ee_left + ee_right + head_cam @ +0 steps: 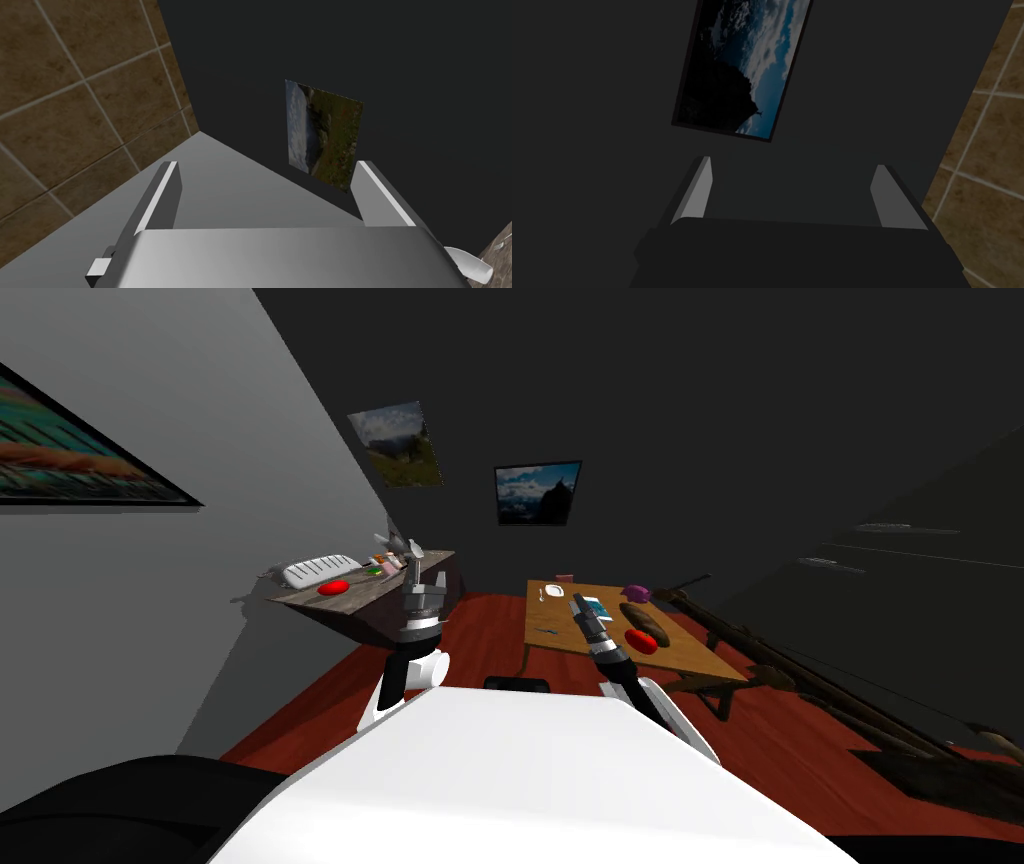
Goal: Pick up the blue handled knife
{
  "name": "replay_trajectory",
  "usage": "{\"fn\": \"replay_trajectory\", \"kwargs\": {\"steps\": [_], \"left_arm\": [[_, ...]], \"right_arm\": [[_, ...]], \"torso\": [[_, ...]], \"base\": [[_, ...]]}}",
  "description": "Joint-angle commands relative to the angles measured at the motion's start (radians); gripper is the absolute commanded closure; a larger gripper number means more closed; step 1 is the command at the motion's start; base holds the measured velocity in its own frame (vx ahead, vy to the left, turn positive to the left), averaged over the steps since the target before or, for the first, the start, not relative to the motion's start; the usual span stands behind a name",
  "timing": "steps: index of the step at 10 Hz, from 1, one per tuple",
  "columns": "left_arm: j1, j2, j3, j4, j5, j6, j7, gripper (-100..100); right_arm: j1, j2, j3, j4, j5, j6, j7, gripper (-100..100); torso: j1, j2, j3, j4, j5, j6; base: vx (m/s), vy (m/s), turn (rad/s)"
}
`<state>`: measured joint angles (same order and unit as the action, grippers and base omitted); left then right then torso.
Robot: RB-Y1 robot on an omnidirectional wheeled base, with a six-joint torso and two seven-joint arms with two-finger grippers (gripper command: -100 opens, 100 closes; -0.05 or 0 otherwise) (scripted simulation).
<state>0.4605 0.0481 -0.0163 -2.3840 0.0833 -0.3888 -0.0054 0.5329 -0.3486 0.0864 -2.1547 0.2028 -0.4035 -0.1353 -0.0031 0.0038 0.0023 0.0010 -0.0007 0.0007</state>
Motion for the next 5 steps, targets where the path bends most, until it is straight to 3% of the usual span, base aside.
{"fn": "replay_trajectory", "kwargs": {"steps": [1,5], "left_arm": [[0.000,0.000,0.000,0.000,0.000,0.000,0.000,0],[0.000,0.000,0.000,0.000,0.000,0.000,0.000,0]], "right_arm": [[0.005,-0.050,0.005,0.030,0.012,0.016,0.003,-100],[0.009,-0.156,0.023,0.088,0.038,0.045,0.013,-100]], "torso": [[0.000,0.000,0.000,0.000,0.000,0.000],[0.000,0.001,0.000,0.000,0.000,-0.001]], "base": [[-0.062,-0.015,0.290],[-0.065,-0.014,0.266]]}}
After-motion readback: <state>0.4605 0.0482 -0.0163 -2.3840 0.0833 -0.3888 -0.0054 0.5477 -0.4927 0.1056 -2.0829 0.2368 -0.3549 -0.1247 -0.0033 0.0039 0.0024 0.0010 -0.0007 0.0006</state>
